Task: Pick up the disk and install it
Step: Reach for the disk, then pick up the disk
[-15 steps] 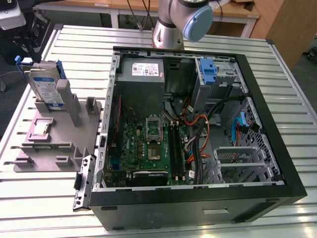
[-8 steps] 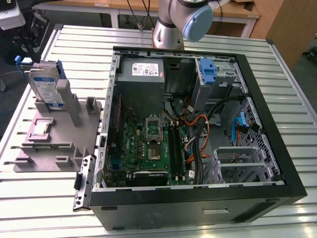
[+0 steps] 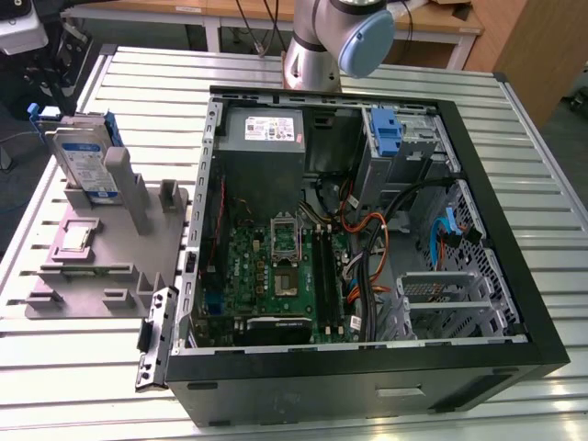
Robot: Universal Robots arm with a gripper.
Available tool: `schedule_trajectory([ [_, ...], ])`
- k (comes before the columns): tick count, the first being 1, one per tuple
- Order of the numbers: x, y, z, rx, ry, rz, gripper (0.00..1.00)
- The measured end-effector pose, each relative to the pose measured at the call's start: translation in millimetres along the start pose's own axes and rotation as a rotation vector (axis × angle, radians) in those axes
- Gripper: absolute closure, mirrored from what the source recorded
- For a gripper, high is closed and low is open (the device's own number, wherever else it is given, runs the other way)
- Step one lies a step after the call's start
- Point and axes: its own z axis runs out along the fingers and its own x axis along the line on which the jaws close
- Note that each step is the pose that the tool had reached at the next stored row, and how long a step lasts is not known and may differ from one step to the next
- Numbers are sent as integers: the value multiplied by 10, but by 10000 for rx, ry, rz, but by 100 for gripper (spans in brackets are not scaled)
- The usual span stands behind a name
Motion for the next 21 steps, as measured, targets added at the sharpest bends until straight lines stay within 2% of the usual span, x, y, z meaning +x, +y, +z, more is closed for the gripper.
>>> schedule_trajectory([
  [10,10,38,12,-1,-1,-1,89],
  [21,41,40,31,10,0,0,89],
])
